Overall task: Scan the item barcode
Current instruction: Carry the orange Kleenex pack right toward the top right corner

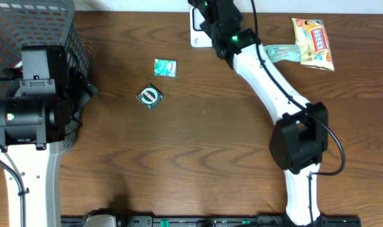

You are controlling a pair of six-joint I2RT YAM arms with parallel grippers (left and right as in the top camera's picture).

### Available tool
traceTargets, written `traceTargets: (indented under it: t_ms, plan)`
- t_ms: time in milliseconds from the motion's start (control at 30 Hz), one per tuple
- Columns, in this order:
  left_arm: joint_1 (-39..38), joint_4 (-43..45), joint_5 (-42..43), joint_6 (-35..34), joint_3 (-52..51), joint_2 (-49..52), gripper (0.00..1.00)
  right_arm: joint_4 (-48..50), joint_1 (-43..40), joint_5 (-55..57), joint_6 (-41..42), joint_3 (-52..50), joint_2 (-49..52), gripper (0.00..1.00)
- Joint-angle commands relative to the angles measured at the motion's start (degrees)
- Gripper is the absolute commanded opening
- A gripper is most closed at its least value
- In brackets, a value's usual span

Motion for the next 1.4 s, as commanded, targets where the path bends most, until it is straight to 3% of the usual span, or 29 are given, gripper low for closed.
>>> traceTargets:
  t_ms: [0,233,400,700,900,1033,1233,1300,1333,1367]
  plan:
    - [0.42,-0.20,-0.57,-0.26,0.33,0.00,0.98,6.84,-0.09,1.99,-10.49,0.28,4.61,0.01]
    - [0.42,-0.20,-0.57,-0.26,0.33,0.00,0.98,21.09,-0.15,1.73,-21.29,0.42,11.50,0.01]
    - [0.42,-0.20,-0.57,-0.26,0.33,0.00,0.98,20.48,-0.50,-2.36,-30.18,0.39,12.85,0.01]
    - [0.42,-0.20,-0.57,-0.26,0.33,0.00,0.98,17.07,-1.11,-2.08,-32.81,0.39,12.68,0.01]
    - [0.42,-0.20,-0.57,-0.26,0.33,0.00,0.98,12.28,-4.92,-1.68,-19.54,0.39,6.47,0.01]
    - [0.42,-0.20,-0.57,-0.26,0.33,0.00,0.98,7.78,-9.90,7.15,-9.16,0.39,3.58,0.01]
    - [0.42,-0.20,-0.57,-0.26,0.33,0.00,0.97,-7.76,-18.10,13.29,-3.82,0.07,3.30,0.01]
    - [0.42,-0.20,-0.57,-0.26,0.33,0.00,0.98,-11.78,-21.18,14.64,1.44,0.04,3.30,0.01]
    - [0.42,-0.20,-0.57,-0.26,0.33,0.00,0.98,-12.37,-21.79,15.39,3.04,0.04,3.30,0.05]
    - [0.42,-0.20,-0.57,-0.26,0.33,0.00,0.98,-13.57,-22.86,16.09,5.55,0.04,3.30,0.17]
